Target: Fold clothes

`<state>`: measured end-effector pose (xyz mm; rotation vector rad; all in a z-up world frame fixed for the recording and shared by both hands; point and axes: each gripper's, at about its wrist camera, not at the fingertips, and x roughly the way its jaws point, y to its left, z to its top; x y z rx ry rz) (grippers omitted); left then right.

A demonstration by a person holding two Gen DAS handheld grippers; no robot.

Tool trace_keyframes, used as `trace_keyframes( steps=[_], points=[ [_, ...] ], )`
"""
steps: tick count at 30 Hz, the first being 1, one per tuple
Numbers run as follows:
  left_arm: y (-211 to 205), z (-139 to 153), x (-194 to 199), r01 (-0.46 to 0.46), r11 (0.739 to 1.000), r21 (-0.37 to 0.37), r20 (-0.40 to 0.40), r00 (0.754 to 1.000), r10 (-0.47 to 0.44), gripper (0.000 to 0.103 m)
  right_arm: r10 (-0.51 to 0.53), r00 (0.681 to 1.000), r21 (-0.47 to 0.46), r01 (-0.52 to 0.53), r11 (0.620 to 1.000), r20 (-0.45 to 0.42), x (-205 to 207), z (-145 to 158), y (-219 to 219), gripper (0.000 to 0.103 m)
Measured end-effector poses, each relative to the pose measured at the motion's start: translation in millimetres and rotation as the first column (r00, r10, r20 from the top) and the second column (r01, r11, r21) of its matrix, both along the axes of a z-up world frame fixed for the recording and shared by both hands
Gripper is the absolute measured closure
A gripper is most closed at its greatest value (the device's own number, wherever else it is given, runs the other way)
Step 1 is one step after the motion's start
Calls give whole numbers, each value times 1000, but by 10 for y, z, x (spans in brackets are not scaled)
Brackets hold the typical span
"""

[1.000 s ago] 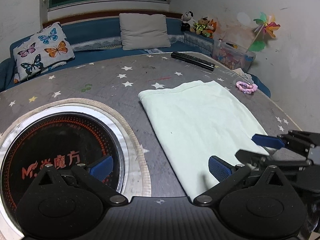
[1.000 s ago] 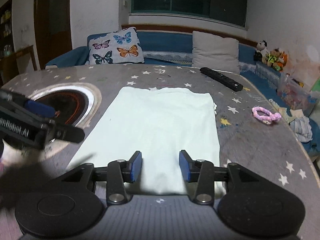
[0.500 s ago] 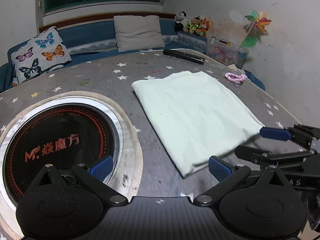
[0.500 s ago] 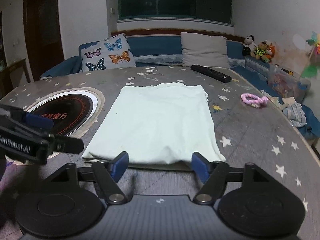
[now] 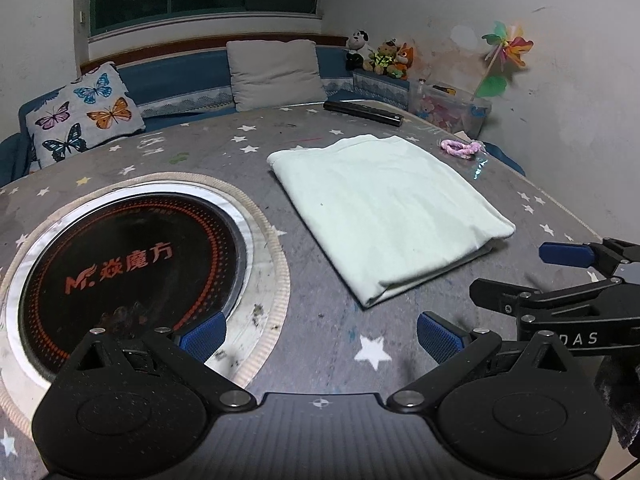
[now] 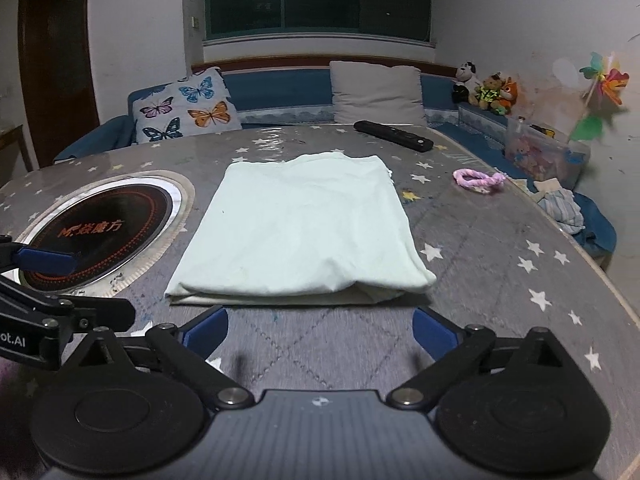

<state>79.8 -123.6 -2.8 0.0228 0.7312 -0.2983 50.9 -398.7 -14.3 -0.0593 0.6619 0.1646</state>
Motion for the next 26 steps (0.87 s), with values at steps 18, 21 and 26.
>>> trace_keyframes(
  steps=[18, 21, 26],
  points=[
    [-23, -103, -289, 10, 1000, -16, -2, 1000, -10, 0, -101, 995, 39, 101, 994, 11, -299, -55, -21, 0],
    [-23, -94, -320, 9, 1000, -15, 1, 1000, -9, 0, -107, 994, 47, 106, 993, 11, -328, -61, -20, 0],
    [-25, -78, -368, 3, 1000, -11, 16, 1000, -3, 0, -108, 994, 50, 107, 993, 14, -365, -55, -11, 0]
  ],
)
